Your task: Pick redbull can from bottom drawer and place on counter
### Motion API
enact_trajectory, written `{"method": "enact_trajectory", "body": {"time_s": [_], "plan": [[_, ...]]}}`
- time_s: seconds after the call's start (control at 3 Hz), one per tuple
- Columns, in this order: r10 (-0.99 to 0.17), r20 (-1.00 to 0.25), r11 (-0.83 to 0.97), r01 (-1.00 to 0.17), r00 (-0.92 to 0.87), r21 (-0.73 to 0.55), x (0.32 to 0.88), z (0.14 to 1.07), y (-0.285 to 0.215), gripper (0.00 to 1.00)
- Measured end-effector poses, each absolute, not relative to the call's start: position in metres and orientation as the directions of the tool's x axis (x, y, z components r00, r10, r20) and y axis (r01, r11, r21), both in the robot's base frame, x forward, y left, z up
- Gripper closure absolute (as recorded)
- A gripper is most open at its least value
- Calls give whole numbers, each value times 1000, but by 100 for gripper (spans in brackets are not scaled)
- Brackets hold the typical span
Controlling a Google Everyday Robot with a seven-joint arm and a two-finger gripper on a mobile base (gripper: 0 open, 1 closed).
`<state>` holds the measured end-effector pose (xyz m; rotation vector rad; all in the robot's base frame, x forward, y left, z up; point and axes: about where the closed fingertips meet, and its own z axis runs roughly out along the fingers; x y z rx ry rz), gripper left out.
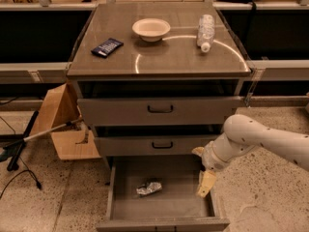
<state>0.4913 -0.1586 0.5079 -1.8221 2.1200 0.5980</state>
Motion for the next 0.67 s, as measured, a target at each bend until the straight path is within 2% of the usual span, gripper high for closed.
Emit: {"method": "enact_trajectory", "body": {"time_s": [0.67], "plan": [[-861, -475, 138, -982, -183, 128, 492, 487, -162, 0]]}}
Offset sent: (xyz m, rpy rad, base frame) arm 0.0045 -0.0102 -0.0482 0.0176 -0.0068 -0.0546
